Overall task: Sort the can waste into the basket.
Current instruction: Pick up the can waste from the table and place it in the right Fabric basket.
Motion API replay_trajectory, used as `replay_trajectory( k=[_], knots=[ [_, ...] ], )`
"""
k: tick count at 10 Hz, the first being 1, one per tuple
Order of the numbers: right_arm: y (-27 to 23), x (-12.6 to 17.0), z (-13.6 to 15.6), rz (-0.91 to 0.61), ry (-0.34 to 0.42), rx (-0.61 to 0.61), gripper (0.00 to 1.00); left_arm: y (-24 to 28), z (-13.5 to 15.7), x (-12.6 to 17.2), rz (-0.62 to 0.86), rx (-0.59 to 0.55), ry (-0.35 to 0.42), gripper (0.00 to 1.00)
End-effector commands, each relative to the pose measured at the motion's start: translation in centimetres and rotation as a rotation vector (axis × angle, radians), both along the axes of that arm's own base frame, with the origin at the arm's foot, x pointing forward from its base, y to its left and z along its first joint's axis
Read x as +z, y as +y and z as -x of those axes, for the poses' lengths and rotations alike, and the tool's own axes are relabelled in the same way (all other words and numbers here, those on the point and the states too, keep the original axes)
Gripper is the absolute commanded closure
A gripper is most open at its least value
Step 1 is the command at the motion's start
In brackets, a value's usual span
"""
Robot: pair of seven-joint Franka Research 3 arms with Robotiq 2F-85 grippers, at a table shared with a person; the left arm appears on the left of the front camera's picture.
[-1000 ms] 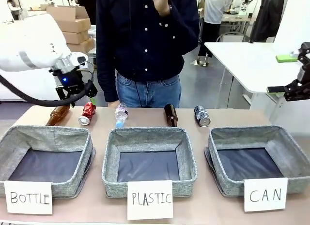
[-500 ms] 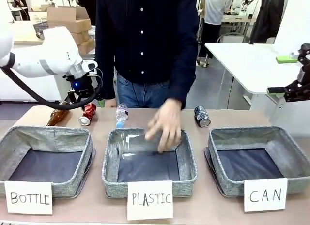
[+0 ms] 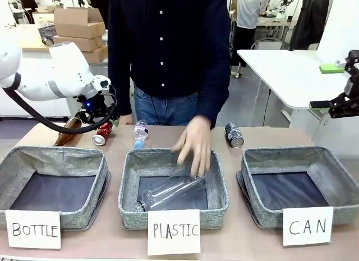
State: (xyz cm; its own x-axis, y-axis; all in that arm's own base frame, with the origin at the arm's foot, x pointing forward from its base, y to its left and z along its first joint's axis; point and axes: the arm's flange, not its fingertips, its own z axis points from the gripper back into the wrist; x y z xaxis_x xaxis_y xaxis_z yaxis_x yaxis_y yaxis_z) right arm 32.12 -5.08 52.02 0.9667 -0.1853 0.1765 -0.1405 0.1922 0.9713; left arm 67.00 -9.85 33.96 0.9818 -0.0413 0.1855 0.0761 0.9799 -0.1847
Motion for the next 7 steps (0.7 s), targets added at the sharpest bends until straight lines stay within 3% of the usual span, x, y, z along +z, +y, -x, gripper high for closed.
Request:
replay_trajectory(
  k=[1, 5, 6, 7],
  knots=[
    [0.1, 0.1, -0.3, -0.020, -0.034, 0.004, 0.00, 0.8, 0.3, -1.0, -0.032, -0.015, -0.046, 0.00],
    [0.1, 0.1, -0.3, -0.020, -0.034, 0.004, 0.00, 0.2, 0.2, -2.0, -0.081, -0.004, -0.017, 0.00],
    [0.1, 0.1, -0.3, -0.020, -0.034, 0.004, 0.00, 0.2, 0.1, -2.3, -0.110, 0.005, -0.006, 0.20],
    [0.1, 0.1, -0.3, -0.020, -0.034, 0.004, 0.00, 0.2, 0.2, -2.4, -0.107, 0.008, -0.002, 0.20]
  ],
)
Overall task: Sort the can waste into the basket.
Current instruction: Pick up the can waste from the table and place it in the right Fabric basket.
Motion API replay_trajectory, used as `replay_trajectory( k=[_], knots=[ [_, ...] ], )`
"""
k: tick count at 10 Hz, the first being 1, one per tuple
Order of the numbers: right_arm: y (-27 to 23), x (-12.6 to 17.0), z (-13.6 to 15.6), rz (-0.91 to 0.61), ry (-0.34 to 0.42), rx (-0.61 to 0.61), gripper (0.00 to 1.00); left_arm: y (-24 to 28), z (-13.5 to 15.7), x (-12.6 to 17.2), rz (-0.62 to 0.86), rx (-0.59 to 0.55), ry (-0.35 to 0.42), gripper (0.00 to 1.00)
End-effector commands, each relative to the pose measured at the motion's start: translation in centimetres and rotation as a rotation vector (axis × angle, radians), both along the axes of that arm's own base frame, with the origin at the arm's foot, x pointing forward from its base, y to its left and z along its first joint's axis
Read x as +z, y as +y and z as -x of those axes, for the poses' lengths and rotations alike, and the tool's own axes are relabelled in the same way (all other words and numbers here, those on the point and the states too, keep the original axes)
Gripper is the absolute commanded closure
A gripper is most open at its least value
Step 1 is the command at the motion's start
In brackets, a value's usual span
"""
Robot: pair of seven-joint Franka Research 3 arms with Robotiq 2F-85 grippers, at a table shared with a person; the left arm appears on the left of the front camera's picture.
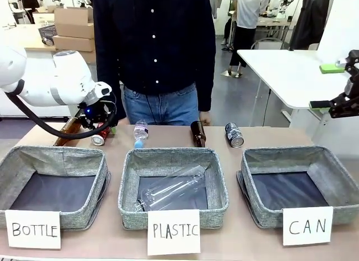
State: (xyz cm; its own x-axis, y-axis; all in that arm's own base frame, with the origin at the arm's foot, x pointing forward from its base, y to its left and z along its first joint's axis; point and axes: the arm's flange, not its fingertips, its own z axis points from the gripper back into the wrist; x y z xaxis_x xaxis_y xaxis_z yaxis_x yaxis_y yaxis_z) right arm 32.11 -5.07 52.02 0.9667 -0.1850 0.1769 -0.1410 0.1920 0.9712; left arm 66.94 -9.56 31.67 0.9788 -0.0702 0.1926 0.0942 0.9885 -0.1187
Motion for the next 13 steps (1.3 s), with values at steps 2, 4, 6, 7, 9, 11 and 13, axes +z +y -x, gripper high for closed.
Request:
replay_trajectory(
  k=[2, 4, 6, 7, 9, 11, 13],
  knots=[
    [0.1, 0.1, -0.3, -0.020, -0.034, 0.003, 0.00, -0.1, 0.2, -0.1, -0.054, 0.025, -0.001, 0.25],
    [0.1, 0.1, -0.3, -0.020, -0.034, 0.003, 0.00, -0.1, 0.2, -0.1, -0.056, 0.028, 0.008, 0.45],
    [0.1, 0.1, -0.3, -0.020, -0.034, 0.003, 0.00, -0.1, 0.2, 0.0, -0.051, 0.032, 0.016, 0.65],
    [0.1, 0.1, -0.3, -0.020, -0.034, 0.003, 0.00, -0.1, 0.3, 0.1, -0.045, 0.041, 0.016, 0.65],
    [0.1, 0.1, -0.3, -0.020, -0.034, 0.003, 0.00, 0.0, 0.5, 0.6, -0.027, 0.040, 0.021, 0.65],
    [0.1, 0.1, -0.3, -0.020, -0.034, 0.003, 0.00, -0.1, 0.5, 1.0, 0.004, 0.063, 0.029, 0.65],
    [0.1, 0.1, -0.3, -0.020, -0.034, 0.003, 0.00, -0.1, 1.0, 1.7, 0.012, 0.037, 0.032, 0.69]
  ],
)
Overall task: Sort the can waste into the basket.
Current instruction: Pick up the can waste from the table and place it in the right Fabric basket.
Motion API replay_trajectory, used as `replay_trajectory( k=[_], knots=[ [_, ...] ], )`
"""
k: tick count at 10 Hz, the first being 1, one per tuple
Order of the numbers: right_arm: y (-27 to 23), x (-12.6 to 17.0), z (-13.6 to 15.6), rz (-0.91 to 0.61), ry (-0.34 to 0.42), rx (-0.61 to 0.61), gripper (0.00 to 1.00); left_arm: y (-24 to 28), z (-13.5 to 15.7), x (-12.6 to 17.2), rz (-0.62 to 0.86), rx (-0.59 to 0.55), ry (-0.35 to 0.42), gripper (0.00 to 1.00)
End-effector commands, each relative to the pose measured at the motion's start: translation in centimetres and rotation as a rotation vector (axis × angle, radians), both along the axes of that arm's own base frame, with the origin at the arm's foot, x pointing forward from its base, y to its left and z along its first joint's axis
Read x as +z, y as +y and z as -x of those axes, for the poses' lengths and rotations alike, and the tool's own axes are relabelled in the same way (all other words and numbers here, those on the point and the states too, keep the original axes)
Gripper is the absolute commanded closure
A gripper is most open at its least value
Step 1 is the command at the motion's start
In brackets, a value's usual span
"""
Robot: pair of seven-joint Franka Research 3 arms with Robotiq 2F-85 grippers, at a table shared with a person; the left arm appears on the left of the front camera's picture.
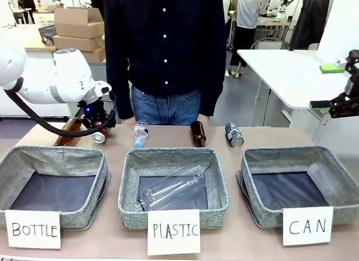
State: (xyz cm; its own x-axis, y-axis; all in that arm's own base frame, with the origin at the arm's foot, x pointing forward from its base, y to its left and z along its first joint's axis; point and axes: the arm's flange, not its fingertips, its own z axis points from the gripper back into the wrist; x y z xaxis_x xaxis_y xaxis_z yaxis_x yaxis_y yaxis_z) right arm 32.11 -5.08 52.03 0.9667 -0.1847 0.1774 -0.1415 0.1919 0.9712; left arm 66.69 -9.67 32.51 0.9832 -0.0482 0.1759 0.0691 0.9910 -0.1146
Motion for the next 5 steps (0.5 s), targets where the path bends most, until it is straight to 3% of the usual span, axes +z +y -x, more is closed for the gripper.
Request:
replay_trajectory(
  k=[1, 2, 3, 5],
  knots=[
    [0.1, 0.1, -0.3, -0.020, -0.033, 0.003, 0.00, -0.2, 1.3, 1.7, 0.038, 0.020, 0.006, 0.69],
    [0.1, 0.1, -0.3, -0.020, -0.033, 0.003, 0.00, -0.3, 2.7, 3.5, 0.078, -0.004, 0.030, 0.69],
    [0.1, 0.1, -0.3, -0.020, -0.033, 0.003, 0.00, -0.4, 6.0, 7.5, 0.156, -0.083, 0.055, 0.69],
    [0.1, 0.1, -0.3, -0.020, -0.033, 0.003, 0.00, -0.2, 16.4, 16.8, 0.324, -0.284, 0.005, 0.69]
  ],
)
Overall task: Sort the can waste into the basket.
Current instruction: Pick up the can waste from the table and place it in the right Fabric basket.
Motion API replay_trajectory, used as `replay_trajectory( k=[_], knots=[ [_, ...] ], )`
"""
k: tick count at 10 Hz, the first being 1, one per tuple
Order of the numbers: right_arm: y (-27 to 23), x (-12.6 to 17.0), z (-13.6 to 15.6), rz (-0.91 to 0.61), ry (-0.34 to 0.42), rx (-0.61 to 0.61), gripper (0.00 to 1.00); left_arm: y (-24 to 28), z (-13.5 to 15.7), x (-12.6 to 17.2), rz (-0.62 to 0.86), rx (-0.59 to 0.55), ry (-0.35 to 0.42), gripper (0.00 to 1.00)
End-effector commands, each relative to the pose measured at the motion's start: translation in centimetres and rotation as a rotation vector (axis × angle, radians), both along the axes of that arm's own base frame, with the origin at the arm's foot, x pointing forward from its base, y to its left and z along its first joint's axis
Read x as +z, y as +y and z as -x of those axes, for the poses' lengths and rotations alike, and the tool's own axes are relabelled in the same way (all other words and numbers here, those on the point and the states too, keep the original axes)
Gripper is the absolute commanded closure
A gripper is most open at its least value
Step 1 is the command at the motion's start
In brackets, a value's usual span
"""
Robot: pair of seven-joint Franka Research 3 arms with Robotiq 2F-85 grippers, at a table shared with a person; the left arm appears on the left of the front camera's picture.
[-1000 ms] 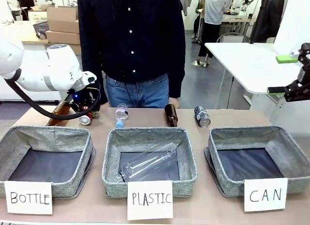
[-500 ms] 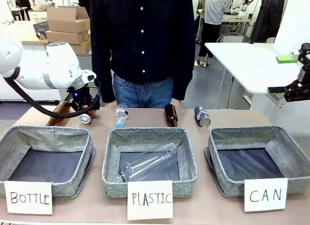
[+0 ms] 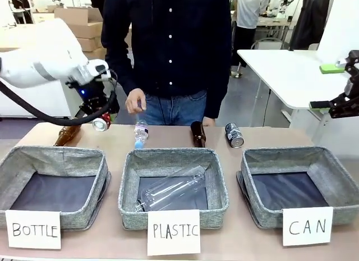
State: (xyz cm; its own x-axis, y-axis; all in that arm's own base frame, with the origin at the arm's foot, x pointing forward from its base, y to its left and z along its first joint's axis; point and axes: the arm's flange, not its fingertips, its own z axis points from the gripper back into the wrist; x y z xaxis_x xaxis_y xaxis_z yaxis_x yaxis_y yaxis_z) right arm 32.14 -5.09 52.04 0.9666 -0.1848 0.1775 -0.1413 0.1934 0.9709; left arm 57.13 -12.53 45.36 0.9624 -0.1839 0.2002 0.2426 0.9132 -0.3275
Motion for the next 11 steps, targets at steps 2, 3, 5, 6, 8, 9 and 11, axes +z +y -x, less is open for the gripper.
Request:
replay_trajectory(
  k=[2, 3, 5, 6, 8, 9, 11],
  knots=[
    [0.1, 0.1, -0.3, -0.021, -0.033, 0.004, 0.00, 3.1, 16.7, 8.6, 0.327, -0.405, -0.082, 0.69],
    [0.1, 0.1, -0.3, -0.021, -0.033, 0.004, 0.00, 2.9, 20.2, 9.0, 0.387, -0.575, -0.087, 0.69],
    [0.1, 0.1, -0.3, -0.021, -0.033, 0.004, 0.00, 1.9, 25.1, 8.6, 0.427, -0.815, -0.039, 0.69],
    [0.1, 0.1, -0.3, -0.021, -0.033, 0.004, 0.00, 1.8, 25.6, 8.4, 0.410, -0.797, -0.045, 0.69],
    [0.1, 0.1, -0.3, -0.021, -0.033, 0.004, 0.00, 1.2, 24.7, 10.0, 0.431, -0.706, -0.097, 0.69],
    [0.0, 0.0, 0.0, 0.000, 0.000, -0.001, 0.00, 1.2, 26.9, 9.0, 0.443, -0.783, -0.055, 0.66],
    [-1.2, 4.5, 2.5, 0.190, -0.110, -0.004, 0.00, -7.4, 22.0, 9.4, 0.506, -1.016, -0.209, 0.66]
  ],
)
